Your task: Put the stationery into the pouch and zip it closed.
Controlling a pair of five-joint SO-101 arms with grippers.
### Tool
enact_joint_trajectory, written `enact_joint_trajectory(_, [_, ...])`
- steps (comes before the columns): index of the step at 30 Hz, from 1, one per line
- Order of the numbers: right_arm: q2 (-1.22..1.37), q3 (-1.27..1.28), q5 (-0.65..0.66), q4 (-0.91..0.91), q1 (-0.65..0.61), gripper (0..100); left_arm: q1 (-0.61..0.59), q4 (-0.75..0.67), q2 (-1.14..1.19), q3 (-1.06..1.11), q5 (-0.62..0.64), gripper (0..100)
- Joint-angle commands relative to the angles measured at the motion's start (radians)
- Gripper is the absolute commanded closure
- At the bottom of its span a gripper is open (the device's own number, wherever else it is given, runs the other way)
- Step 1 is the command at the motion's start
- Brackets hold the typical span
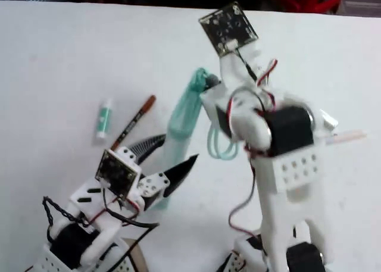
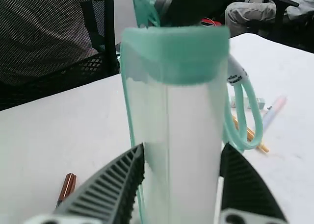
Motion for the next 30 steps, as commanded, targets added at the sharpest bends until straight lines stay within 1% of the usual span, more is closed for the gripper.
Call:
enact_joint_trajectory(1, [-0.061, -0.015, 0.0, 0.027, -0.065, 98.1, -0.008, 0.006, -0.007, -0.077, -0.009, 78])
enact_joint_trajectory(3, [-0.061, -0.015, 0.0, 0.051, -0.081, 98.1, -0.019, 0.006, -0.008, -0.094, -0.009, 80])
enact_joint_trajectory(5, [-0.062, -0.015, 0.002, 0.071, -0.079, 98.1, -0.058, 0.002, -0.008, -0.095, -0.005, 81])
enact_joint_trajectory(8, [-0.067, -0.015, 0.04, 0.096, -0.079, 98.1, -0.11, -0.002, -0.008, -0.094, -0.002, 82])
enact_joint_trajectory(15, [-0.061, -0.015, 0.046, 0.101, -0.077, 98.1, -0.114, -0.002, -0.008, -0.094, -0.002, 82])
enact_joint_trajectory(17, [-0.062, -0.015, 0.048, 0.101, -0.077, 98.1, -0.114, -0.002, -0.008, -0.094, -0.002, 85])
enact_joint_trajectory(20, [-0.061, -0.014, 0.052, 0.101, -0.07, 98.1, -0.114, -0.002, -0.008, -0.094, -0.005, 94])
enact_joint_trajectory(22, [-0.061, -0.017, 0.054, 0.093, -0.044, 98.1, -0.114, -0.002, -0.008, -0.094, -0.008, 98])
enact_joint_trajectory(24, [-0.061, -0.017, 0.054, 0.068, 0.002, 98.1, -0.114, -0.002, -0.008, -0.094, -0.006, 97])
enact_joint_trajectory(30, [-0.059, -0.015, 0.054, -0.013, 0.133, 98.1, -0.114, -0.002, -0.008, -0.094, -0.008, 98])
